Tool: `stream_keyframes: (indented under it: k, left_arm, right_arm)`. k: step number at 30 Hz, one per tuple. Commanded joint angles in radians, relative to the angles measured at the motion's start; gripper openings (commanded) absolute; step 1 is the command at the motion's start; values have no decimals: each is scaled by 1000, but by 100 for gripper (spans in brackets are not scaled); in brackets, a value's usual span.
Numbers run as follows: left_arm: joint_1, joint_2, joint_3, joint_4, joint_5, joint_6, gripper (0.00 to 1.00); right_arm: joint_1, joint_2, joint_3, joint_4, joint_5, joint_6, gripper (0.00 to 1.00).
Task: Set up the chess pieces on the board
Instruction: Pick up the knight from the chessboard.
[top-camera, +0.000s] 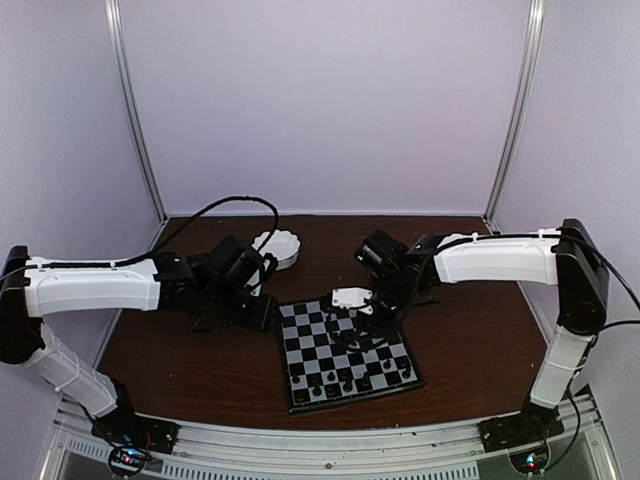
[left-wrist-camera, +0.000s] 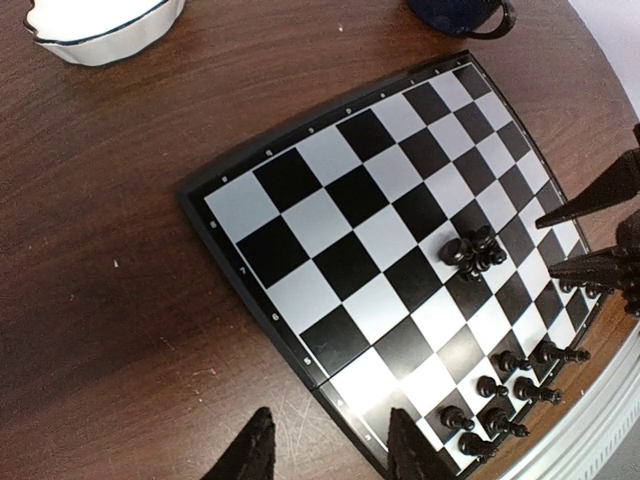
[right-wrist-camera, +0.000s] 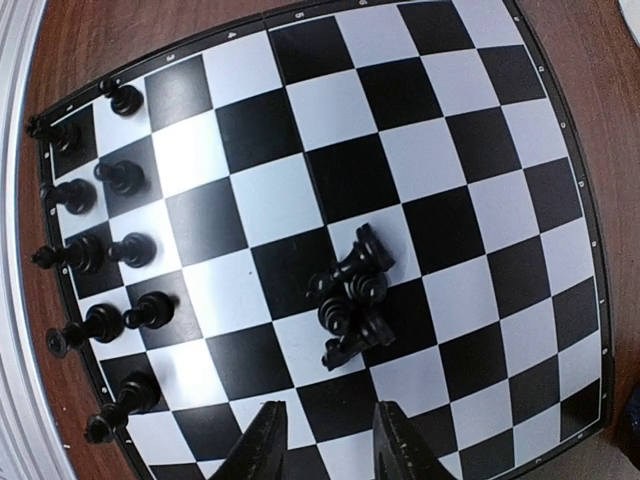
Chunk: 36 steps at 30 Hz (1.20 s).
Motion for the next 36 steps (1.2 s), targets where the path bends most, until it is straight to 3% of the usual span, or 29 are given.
stream_keyframes:
  k: [1,7,18,29,36]
  left_arm:
    - [-1,0,14,31,-1,-8,39]
    - [-1,-11,9,31,-7,-5,39]
    - [-1,-14,1,35,-11,0,39]
    - [-1,-22,-10,39,-10,7,39]
    - [-1,-4,-50,163,84,10,39]
  right_arm:
    - [11,45,38,28,32,34,33]
    - [14,96,31,44,54,45,40]
    - [21,175,51,57,69,56,40]
    - [16,143,23,48,103,57,15]
    - [-7,40,-17,33,110,49,3]
